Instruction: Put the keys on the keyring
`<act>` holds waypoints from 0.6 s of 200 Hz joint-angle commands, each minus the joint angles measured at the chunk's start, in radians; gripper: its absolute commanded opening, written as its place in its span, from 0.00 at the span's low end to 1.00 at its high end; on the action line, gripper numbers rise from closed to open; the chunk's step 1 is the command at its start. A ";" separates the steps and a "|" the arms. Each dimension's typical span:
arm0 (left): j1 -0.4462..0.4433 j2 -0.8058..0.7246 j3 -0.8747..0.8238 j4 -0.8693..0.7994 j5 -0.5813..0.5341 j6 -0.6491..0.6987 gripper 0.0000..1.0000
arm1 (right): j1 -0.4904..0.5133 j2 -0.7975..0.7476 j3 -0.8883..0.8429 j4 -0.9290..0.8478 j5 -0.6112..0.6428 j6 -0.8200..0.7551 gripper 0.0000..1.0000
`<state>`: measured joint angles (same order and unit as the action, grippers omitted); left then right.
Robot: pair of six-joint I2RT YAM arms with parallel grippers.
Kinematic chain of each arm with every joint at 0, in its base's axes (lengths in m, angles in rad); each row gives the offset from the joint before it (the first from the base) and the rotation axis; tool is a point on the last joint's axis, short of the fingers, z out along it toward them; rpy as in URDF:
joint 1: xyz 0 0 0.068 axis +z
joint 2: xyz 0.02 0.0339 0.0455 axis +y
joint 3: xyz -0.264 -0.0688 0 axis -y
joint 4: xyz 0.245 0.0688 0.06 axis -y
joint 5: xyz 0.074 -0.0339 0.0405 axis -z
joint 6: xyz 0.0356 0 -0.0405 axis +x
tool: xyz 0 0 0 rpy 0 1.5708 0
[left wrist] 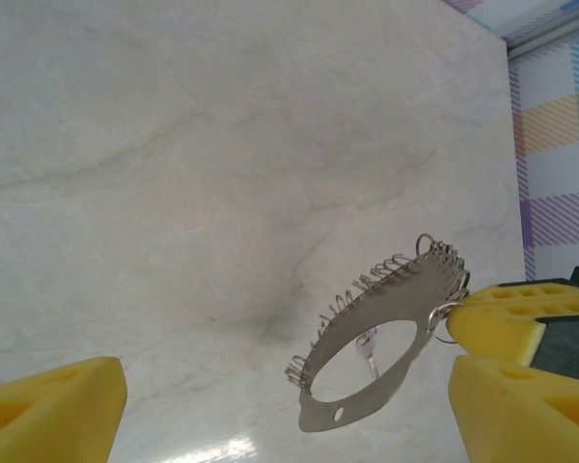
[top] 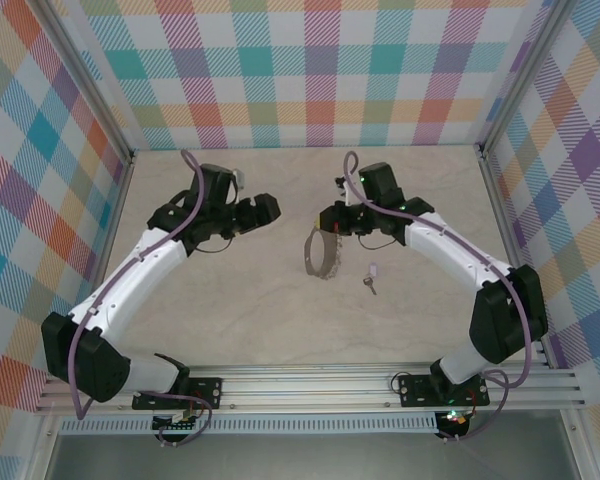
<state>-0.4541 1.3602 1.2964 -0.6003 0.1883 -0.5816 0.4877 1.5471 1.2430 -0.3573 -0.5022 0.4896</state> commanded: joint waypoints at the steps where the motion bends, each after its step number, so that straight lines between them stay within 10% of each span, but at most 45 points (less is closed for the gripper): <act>1: -0.030 0.025 0.084 0.000 -0.049 -0.032 0.87 | -0.022 -0.047 0.054 0.034 -0.154 -0.043 0.00; 120: -0.035 0.197 0.392 0.019 0.241 0.161 0.56 | -0.052 -0.084 0.255 -0.059 -0.317 -0.131 0.00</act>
<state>-0.4774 1.5417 1.6176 -0.5739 0.3298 -0.4942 0.4435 1.5154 1.4292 -0.3920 -0.7605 0.4194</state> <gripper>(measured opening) 0.593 0.051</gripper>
